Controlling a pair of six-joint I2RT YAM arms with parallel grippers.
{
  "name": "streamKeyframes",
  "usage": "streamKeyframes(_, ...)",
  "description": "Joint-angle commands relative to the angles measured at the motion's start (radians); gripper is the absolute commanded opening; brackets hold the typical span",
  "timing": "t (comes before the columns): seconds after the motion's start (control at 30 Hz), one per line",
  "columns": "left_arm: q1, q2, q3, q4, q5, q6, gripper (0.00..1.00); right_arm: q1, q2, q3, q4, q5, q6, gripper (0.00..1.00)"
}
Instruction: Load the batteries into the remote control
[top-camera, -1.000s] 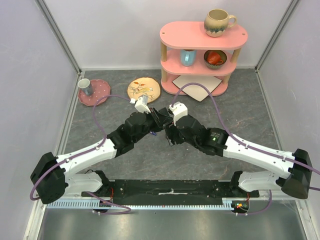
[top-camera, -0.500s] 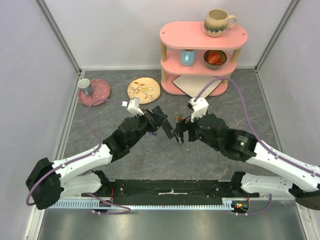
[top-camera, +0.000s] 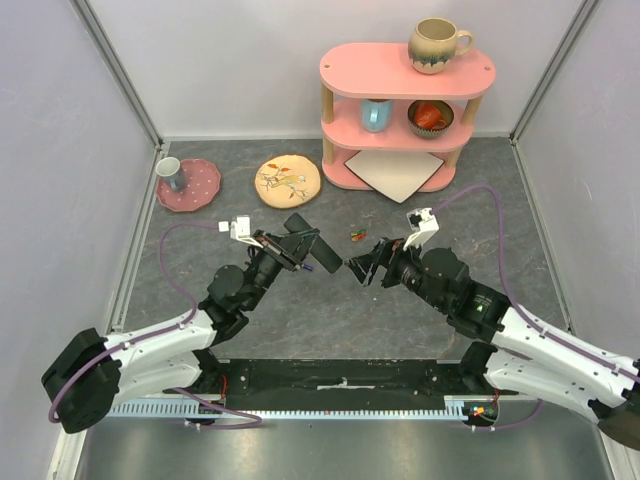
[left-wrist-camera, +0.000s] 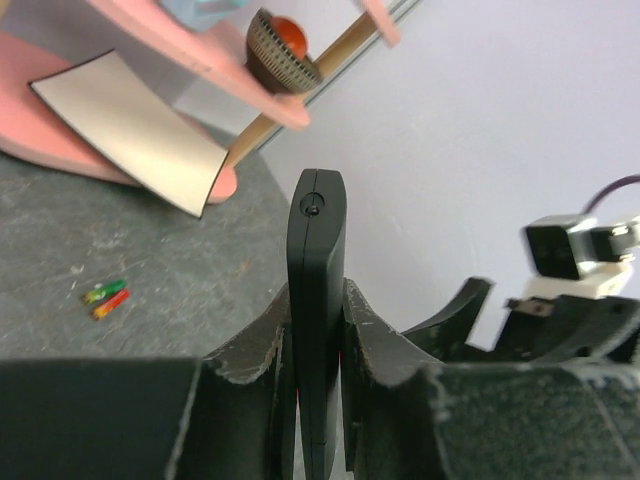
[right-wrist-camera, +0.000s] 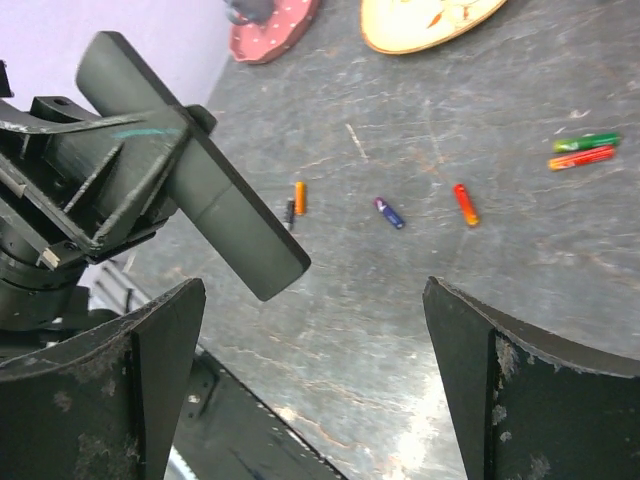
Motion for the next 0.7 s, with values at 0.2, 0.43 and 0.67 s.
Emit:
streamKeyframes(0.2,0.005,0.011,0.001,0.166,-0.011,0.049,0.02,-0.096,0.062,-0.159,0.474,-0.281,0.264,0.95)
streamKeyframes(0.43,0.003,0.008,0.010,0.126,-0.023,0.061,0.02,-0.099,0.160,-0.152,0.590,-0.327,0.293,0.90)
streamKeyframes(0.67,0.005,-0.005,0.006,0.133,-0.026,0.072,0.02,-0.106,0.240,-0.161,0.666,-0.357,0.329,0.85)
